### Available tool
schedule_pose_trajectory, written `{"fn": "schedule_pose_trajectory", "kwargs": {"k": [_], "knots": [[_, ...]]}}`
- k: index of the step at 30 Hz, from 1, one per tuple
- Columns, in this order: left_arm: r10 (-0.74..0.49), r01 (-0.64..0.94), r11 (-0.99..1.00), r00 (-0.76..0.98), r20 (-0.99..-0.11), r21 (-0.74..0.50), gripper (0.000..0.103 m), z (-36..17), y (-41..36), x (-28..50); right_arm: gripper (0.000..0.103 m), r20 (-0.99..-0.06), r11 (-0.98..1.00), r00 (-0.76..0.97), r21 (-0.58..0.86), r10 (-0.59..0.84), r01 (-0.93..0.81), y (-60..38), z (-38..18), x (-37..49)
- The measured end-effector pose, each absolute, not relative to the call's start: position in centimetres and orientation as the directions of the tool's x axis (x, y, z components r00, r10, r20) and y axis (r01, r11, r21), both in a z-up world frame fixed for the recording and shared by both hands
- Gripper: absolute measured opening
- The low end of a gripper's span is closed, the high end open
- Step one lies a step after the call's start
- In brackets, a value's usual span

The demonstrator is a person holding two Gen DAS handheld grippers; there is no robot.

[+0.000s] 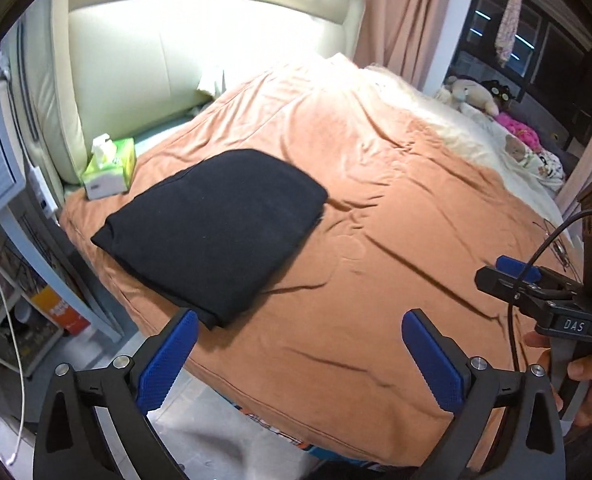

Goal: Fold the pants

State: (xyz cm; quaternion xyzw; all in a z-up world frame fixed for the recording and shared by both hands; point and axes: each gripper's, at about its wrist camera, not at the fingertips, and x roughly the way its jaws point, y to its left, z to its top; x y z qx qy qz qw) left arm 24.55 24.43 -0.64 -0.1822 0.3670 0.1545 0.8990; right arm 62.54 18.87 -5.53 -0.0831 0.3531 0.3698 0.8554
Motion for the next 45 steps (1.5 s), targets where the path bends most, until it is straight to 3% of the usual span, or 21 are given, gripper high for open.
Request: {"fn": "schedule_pose_trajectory", "kwargs": {"k": [22, 45], "knots": [[0.133, -0.290, 0.943, 0.780, -0.612, -0.164, 0.102, 6.2, 11.7, 16.9, 0.102, -0.514, 0.801, 0.682, 0.016, 0.520, -0.598, 1.0, 2.1, 43.3], [0.069, -0.166, 0.977, 0.841, -0.536, -0.135, 0.102, 6.9, 2.3, 7.8, 0.102, -0.416, 0.885, 0.812, -0.034, 0.410, -0.464, -7.4, 1.3, 26.1]]}}
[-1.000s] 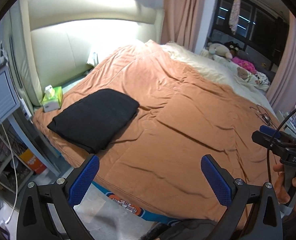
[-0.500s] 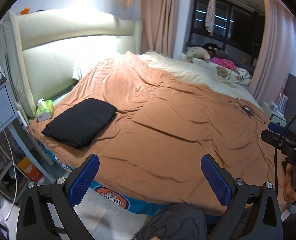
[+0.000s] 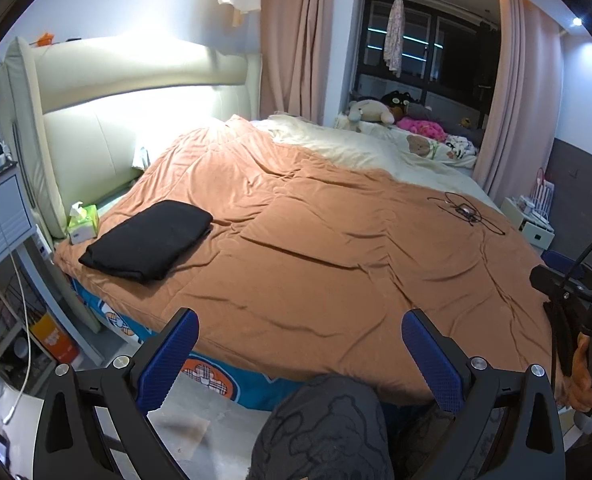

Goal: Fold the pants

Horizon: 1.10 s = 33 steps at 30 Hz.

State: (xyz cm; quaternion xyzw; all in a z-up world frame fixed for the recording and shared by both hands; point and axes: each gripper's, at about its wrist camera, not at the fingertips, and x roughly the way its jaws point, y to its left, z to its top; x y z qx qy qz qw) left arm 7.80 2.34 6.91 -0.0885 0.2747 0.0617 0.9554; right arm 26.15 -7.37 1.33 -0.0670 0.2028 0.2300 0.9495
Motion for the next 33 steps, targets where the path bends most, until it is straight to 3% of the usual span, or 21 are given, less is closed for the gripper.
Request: {"fn": "schedule_pose_trajectory", "kwargs": {"k": [21, 33], "knots": [[0.036, -0.083, 0.993, 0.897, -0.441, -0.089, 0.103, 5.5, -1.3, -0.2, 0.102, -0.319, 0.943, 0.894, 0.000, 0.314, -0.331, -11.8, -3.6, 14.4], [0.036, -0.077, 0.994, 0.905, -0.424, -0.080, 0.103, 3.8, -1.9, -2.2, 0.102, -0.311, 0.951, 0.902, 0.013, 0.298, -0.310, -10.7, -5.0, 11.3]]}}
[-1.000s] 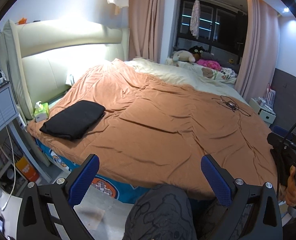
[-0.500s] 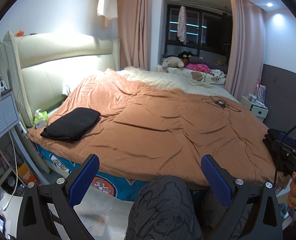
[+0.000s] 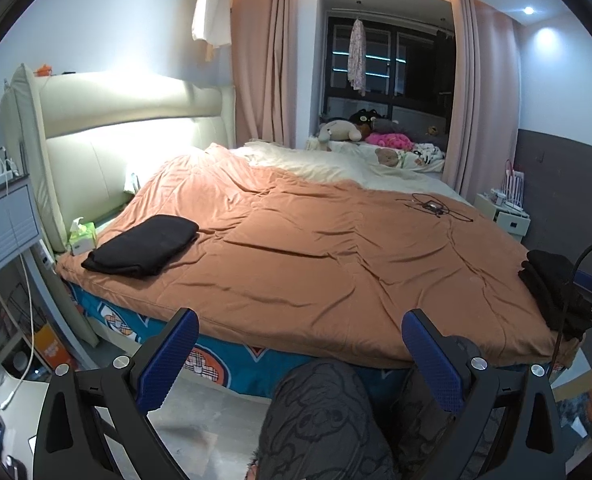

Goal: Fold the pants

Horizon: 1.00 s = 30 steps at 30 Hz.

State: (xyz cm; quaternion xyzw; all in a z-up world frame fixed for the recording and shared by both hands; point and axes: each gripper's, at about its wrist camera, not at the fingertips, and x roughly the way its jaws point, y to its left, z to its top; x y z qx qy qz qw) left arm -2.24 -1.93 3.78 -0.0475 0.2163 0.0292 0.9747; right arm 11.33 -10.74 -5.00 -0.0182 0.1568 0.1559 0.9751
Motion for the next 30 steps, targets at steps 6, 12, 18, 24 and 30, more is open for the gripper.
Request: {"fn": "schedule_pose_trajectory", "kwargs": {"k": [6, 12, 18, 24, 30], "knots": [[0.011, -0.056, 0.994, 0.904, -0.428, -0.093, 0.103, 3.5, -2.0, -2.2, 0.102, -0.301, 0.949, 0.904, 0.017, 0.304, -0.314, -9.8, -5.7, 10.8], [0.017, -0.067, 0.993, 0.903, -0.430, -0.101, 0.102, 3.3, -1.7, -2.2, 0.102, -0.311, 0.948, 0.900, 0.009, 0.305, -0.318, -9.6, -6.4, 11.1], [0.015, -0.069, 0.992, 0.901, -0.433, -0.109, 0.102, 3.3, -1.6, -2.3, 0.102, -0.319, 0.946, 0.895, 0.021, 0.312, -0.322, -9.8, -6.6, 11.1], [0.018, -0.071, 0.992, 0.901, -0.434, -0.107, 0.103, 3.2, -1.6, -2.4, 0.102, -0.321, 0.949, 0.897, 0.025, 0.304, -0.313, -10.1, -6.4, 10.7], [0.022, -0.071, 0.993, 0.903, -0.428, -0.098, 0.102, 3.4, -1.6, -2.6, 0.102, -0.320, 0.947, 0.896, 0.012, 0.309, -0.322, -10.0, -6.4, 10.2]]}}
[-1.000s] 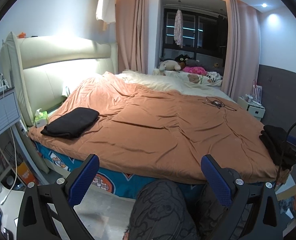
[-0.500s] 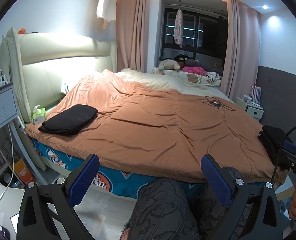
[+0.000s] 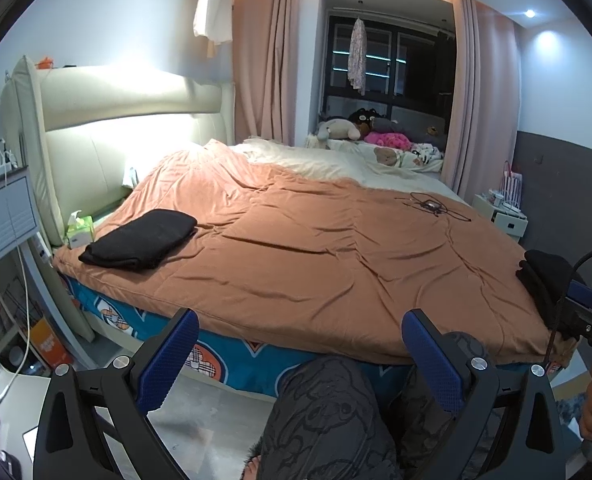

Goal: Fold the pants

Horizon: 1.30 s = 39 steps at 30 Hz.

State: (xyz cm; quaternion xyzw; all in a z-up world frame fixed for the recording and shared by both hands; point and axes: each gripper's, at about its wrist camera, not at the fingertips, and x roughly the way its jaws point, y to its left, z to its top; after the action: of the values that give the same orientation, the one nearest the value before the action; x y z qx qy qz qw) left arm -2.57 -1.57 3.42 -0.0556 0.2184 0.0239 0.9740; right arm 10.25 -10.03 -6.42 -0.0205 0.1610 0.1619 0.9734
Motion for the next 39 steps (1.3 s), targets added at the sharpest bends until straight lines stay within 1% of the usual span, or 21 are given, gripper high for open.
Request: {"fn": "schedule_pose_trajectory", "kwargs": {"k": [7, 39], "knots": [[0.022, -0.069, 0.993, 0.903, -0.428, -0.095, 0.103, 3.39, -1.62, -2.63, 0.102, -0.313, 0.947, 0.898, 0.014, 0.308, -0.320, -10.35, -6.29, 10.07], [0.011, -0.048, 0.996, 0.908, -0.419, -0.077, 0.102, 3.85, -1.57, -3.00, 0.102, -0.330, 0.944, 0.890, 0.017, 0.315, -0.329, -10.71, -6.13, 10.29]]}}
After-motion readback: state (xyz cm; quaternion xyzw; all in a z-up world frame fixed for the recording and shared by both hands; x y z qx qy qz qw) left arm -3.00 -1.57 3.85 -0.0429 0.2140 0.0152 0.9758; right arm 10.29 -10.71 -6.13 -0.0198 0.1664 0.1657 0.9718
